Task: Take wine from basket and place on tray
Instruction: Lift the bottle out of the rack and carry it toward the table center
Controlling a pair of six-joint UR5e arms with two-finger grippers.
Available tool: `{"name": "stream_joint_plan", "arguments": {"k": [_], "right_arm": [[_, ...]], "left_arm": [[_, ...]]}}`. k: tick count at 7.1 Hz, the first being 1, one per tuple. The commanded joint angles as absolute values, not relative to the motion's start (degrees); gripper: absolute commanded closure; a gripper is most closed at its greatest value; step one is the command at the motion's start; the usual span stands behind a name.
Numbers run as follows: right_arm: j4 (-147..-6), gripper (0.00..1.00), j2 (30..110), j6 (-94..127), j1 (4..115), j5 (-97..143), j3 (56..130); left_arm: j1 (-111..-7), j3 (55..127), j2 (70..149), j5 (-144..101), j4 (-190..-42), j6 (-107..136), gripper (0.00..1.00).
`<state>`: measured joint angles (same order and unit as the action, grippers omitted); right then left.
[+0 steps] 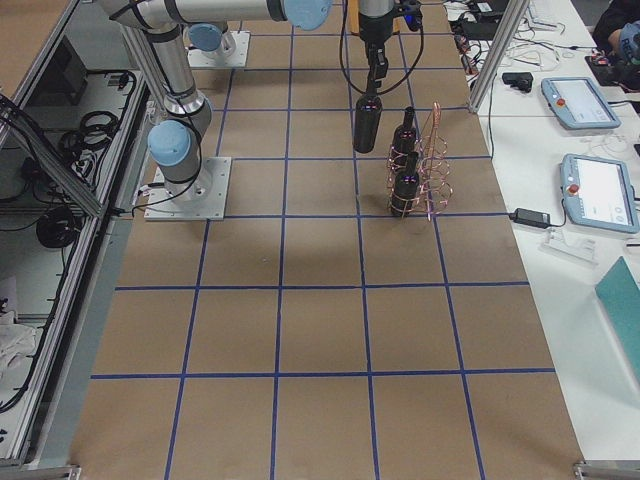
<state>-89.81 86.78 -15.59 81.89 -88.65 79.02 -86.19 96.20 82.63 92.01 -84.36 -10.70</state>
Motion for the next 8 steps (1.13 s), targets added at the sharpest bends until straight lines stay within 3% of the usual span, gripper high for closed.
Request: {"name": "stream_joint_plan", "arguments": {"k": [1, 8], "right_arm": [[-89.0, 1.00, 86.1, -4.5, 89.4, -88.5, 79.0], [-102.3, 1.00, 75.9, 28.5, 113.8, -89.2, 81.6]], "left_arm": [[-83.4, 96.2, 82.2, 92.0, -83.9, -16.9, 0.00], [-71.0, 96.1, 81.1, 88.2, -83.2, -34.3, 0.00]]}}
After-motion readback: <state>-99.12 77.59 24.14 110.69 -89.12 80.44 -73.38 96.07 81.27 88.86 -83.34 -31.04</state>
